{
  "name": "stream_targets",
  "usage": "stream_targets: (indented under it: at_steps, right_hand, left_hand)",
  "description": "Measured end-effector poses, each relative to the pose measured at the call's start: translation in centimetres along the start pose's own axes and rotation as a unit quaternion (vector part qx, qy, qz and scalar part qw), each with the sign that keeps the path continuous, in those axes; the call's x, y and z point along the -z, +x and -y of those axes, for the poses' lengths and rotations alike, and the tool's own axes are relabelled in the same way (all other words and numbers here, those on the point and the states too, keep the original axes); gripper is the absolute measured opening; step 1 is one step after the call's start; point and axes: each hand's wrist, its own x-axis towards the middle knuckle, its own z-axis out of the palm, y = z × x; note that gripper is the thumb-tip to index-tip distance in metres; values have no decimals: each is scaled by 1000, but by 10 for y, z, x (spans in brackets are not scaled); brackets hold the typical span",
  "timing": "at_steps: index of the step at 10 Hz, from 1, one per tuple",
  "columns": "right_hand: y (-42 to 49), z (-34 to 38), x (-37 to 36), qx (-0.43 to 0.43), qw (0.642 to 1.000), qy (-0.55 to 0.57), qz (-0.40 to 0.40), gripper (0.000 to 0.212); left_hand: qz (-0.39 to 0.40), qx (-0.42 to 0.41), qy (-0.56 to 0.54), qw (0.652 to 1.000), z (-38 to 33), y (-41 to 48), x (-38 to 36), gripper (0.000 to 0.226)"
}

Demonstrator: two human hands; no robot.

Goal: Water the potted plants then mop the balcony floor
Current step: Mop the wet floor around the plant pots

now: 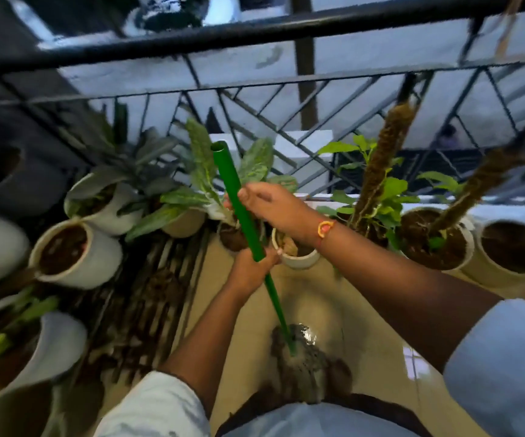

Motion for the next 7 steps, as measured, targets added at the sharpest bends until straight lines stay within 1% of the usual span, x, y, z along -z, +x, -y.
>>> stream_targets:
  at_steps: [1,2,3,4,5,6,7]
  right_hand:
    - [1,12,-43,12,998,28,52,28]
    - [-4,21,-104,43,997,-14,69,42]
    - [-11,24,-148,64,993,-17,96,51]
    - [-34,33,-225,64,984,1,167,50]
    - [-57,38,-274,59,974,10,217,49]
    - [-92,39,-329,44,963,23,265,47]
    - [-115,37,-354,32,955,46,292,48]
  left_hand:
    - [-19,15,-51,998,11,-23,10,10]
    - [-80,75,-116,987,36,-62,28,12]
    - [-135,109,-140,975,61,-88,41,18]
    - [-233,147,-180,944,95,-138,59,29]
    - [-280,175,-216,919,115,-181,72,33]
    - [-363,179,-248,880,136,-237,84,34]
    - [-396,180,-257,863,172,-266,80,24]
